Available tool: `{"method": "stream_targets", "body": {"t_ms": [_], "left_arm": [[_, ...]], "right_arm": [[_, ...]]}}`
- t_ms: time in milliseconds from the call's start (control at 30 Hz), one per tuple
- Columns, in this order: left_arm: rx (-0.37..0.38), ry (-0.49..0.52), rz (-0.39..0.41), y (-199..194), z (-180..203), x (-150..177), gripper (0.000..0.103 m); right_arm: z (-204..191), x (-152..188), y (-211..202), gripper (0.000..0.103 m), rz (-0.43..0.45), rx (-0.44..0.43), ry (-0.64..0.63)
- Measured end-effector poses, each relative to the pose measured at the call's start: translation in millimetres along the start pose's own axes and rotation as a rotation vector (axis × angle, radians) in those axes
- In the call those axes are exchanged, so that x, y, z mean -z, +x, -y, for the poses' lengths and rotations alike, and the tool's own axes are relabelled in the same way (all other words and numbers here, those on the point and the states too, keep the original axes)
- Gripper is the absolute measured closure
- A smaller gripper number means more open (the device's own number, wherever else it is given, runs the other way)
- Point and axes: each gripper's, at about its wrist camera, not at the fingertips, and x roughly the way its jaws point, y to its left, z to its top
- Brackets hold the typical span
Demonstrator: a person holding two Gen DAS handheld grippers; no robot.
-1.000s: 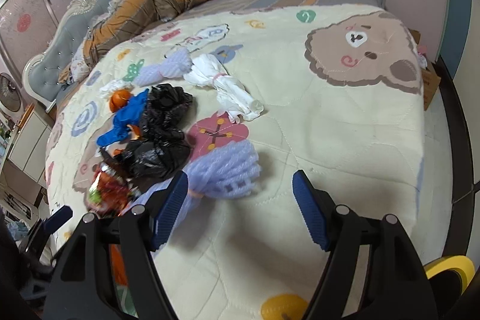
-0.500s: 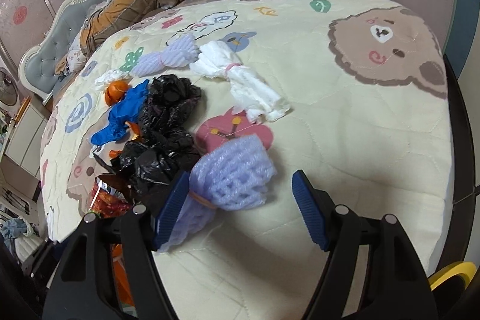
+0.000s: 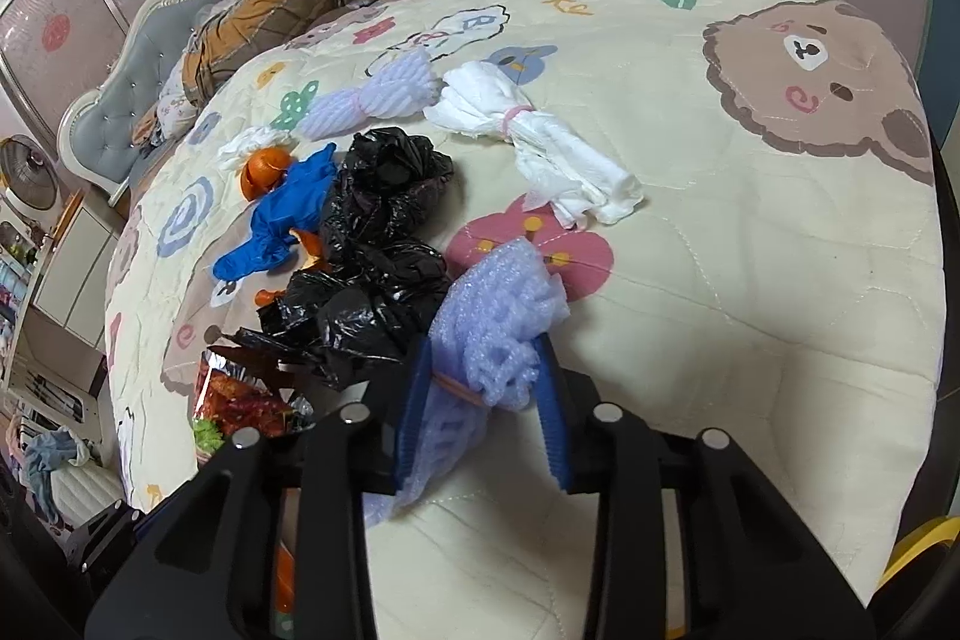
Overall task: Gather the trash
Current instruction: 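Grasp the lavender mesh net with the right tool while the left grasps the orange wrapper, then carry the net and wrapper over the yellow bin and release both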
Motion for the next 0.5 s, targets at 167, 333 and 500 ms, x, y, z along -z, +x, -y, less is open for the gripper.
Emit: {"method": "stream_targets", "body": {"t_ms": [167, 333, 500], "left_arm": [[0.012, -0.009, 0.008, -8, -2, -1, 0.100], [-0.007, -0.006, 0.009, -9, -4, -2, 0.101], [0.006, -0.014, 0.016, -16, -6, -3, 0.102]], "right_arm": [[-1, 1, -13, 0.090, 0.046, -0.008, -0.006], [1, 3, -18, 0.090, 0.043, 0.002, -0.012], [4, 5, -24, 0.090, 0.065, -0.016, 0.008]]}}
